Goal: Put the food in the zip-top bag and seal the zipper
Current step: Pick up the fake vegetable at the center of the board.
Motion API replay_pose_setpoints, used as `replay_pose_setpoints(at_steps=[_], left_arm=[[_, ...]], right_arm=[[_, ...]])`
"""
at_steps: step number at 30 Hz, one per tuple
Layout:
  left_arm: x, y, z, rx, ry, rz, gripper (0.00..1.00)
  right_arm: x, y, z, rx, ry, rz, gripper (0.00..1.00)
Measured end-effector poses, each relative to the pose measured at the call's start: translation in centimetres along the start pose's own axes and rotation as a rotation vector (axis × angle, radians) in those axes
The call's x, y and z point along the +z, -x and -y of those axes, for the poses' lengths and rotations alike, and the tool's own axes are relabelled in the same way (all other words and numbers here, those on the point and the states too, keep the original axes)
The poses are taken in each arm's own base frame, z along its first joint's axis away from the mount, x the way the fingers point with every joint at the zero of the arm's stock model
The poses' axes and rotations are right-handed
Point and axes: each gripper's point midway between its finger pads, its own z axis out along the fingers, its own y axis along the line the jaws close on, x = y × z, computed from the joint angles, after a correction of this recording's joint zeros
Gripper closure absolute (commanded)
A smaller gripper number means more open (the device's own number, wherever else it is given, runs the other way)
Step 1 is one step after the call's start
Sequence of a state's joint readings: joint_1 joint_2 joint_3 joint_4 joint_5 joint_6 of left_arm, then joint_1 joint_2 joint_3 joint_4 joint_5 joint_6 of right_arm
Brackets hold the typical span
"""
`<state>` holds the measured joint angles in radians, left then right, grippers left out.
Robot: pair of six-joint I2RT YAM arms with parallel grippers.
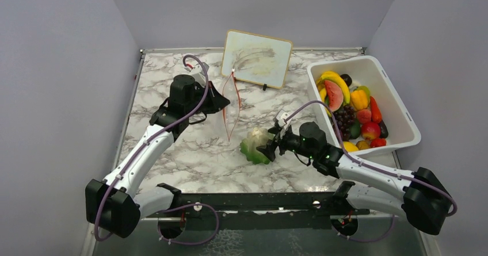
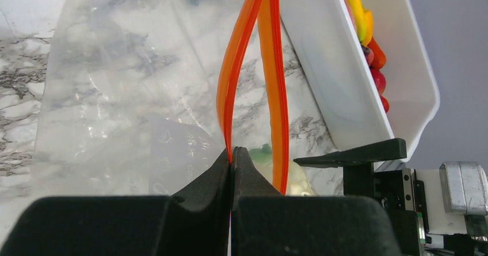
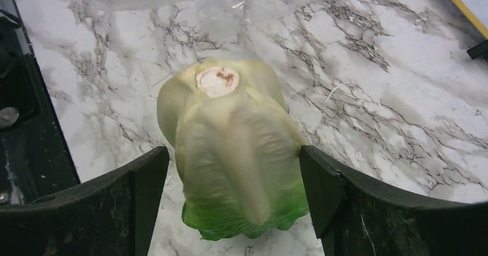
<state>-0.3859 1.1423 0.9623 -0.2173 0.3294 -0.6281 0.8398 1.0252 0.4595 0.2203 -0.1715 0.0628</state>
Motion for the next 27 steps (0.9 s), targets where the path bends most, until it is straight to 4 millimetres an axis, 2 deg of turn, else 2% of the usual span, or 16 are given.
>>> replay_pose_setpoints(at_steps=[5, 8, 10, 12, 15, 18, 20, 23, 25, 27], left_arm=[[0.1, -1.8, -1.0, 0.026, 0.003, -0.036, 1.00], [0.4, -3.1, -1.8, 0.040, 0.008, -0.073, 0.99], [0.7, -3.4, -2.0, 0.056, 0.004, -0.090, 0.96], [0.9, -3.7, -2.2, 0.073, 0.002, -0.103, 1.00], [1.0, -3.8, -2.4, 0.107, -0.001, -0.110, 1.00], [1.1, -3.6, -2.3, 0.197, -0.013, -0.099, 1.00], [1.4, -3.4, -1.6, 0.292, -0.031, -0.081, 1.00], [1.5, -2.9, 0.5, 0.474, -0.082, -0.024, 1.00], [1.4, -2.0, 2.4, 0.585, -0.134, 0.041, 1.00], [1.0, -0.8, 4.1, 0.674, -0.175, 0.114, 1.00]], right_arm=[[1.0, -1.7, 0.1, -0.051, 0.017, 0.021, 0.53], [1.3, -1.4, 0.2, -0.056, 0.014, 0.049, 0.70], [1.3, -1.0, 0.4, -0.059, 0.004, 0.063, 0.79], [1.3, -0.8, 0.6, -0.061, -0.010, 0.070, 0.88], [0.5, 0.1, 0.7, -0.051, -0.024, 0.088, 0.96], [-1.1, 2.7, 0.2, -0.017, -0.025, 0.124, 0.98], [-2.4, 5.8, -0.3, 0.009, -0.018, 0.166, 0.98], [-4.7, 11.5, -1.7, 0.051, 0.029, 0.255, 0.99], [-6.1, 14.5, -3.1, 0.083, 0.091, 0.304, 0.99], [-6.9, 16.2, -4.5, 0.131, 0.160, 0.318, 0.99]])
